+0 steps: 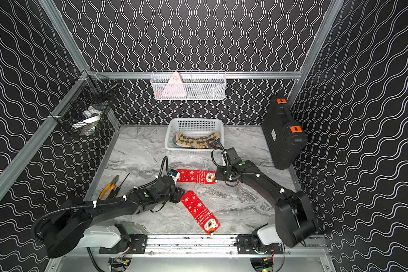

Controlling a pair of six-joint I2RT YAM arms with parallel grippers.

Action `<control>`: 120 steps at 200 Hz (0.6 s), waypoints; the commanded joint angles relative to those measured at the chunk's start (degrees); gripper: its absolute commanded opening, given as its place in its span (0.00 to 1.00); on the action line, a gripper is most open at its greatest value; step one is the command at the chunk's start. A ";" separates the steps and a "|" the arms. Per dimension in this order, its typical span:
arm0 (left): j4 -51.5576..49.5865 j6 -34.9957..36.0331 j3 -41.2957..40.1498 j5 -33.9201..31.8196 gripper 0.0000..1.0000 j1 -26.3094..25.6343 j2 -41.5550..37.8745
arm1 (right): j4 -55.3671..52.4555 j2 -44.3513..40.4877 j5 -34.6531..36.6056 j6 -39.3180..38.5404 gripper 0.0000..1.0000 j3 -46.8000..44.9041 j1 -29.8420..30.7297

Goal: Place the socks together as a pair
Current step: Adjust the sock at the center of the board.

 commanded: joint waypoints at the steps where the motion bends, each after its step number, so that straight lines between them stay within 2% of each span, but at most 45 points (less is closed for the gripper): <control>1: -1.23 1.92 1.68 1.47 0.50 -0.95 2.60 | -2.50 -4.68 -4.69 3.43 0.49 -4.66 0.33; 27: 0.60 1.94 2.24 3.00 0.48 -1.67 5.49 | -2.16 -8.44 -5.96 4.77 0.49 -9.38 0.95; 70: 2.28 2.51 4.56 1.34 0.44 -2.70 11.47 | -0.84 -8.88 -7.41 5.09 0.49 -11.35 1.44; 96: 3.48 1.71 4.42 0.33 0.25 -2.77 12.75 | -1.09 -9.36 -7.81 4.91 0.48 -10.99 1.62; 120: 4.25 -1.66 2.24 -3.14 0.07 -2.82 10.34 | -1.35 -9.77 -7.81 4.60 0.48 -10.73 1.62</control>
